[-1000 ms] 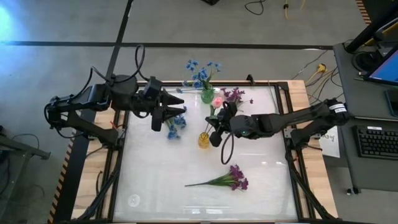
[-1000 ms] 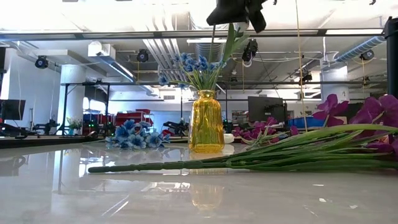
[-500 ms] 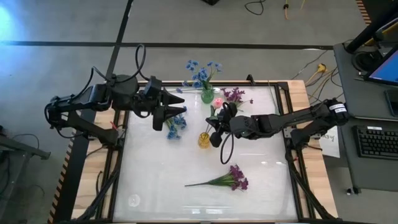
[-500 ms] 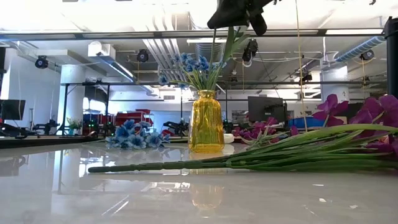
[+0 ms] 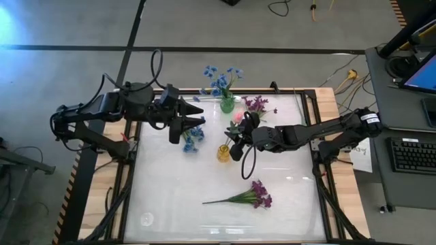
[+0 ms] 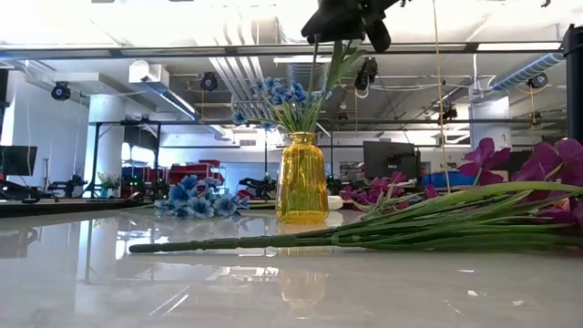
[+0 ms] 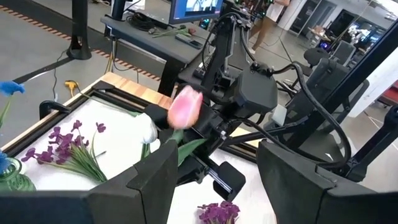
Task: Sort flowers into vase by color
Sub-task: Put the left pink flower into the yellow vase
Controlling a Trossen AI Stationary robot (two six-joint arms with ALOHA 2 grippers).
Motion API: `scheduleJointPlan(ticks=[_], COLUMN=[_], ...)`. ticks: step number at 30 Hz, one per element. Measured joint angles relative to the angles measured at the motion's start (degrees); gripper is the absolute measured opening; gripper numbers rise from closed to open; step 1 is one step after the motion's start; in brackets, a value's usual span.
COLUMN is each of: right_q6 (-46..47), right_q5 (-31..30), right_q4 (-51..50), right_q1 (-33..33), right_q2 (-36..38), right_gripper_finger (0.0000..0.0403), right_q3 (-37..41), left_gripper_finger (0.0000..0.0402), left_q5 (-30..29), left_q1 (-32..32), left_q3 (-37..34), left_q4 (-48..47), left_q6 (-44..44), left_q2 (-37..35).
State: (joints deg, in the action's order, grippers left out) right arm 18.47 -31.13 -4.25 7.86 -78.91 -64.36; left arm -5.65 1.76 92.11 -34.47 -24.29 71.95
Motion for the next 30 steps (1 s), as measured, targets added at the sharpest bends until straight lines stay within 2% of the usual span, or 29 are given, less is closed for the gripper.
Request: scheduleJointPlan(ticks=[12,23,30], right_q6=[2.23,5.73,8.27], right_q5=[0.0,0.19,0.22], right_q4=[-0.65,-14.22,-19.11], right_q1=[0.0,0.74,0.77], right_q2=[0.5,2.64,2.58], right_gripper_finger=[0.0155,0.0219,0.0252], right_q3=[0.0,-7.7,-10.39], left_gripper_finger=[0.0206,0.0206,0.0206], left_q5=[0.02,-1.59,-2.93], left_q1=[0.0,0.01,0.0], left_q3=[0.0,0.01,0.0], left_q4=[-1.02,-12.13,-12.73], left_q6=[-0.03,-3.58,-3.78], left_q2=[-0.01,0.08,0.08])
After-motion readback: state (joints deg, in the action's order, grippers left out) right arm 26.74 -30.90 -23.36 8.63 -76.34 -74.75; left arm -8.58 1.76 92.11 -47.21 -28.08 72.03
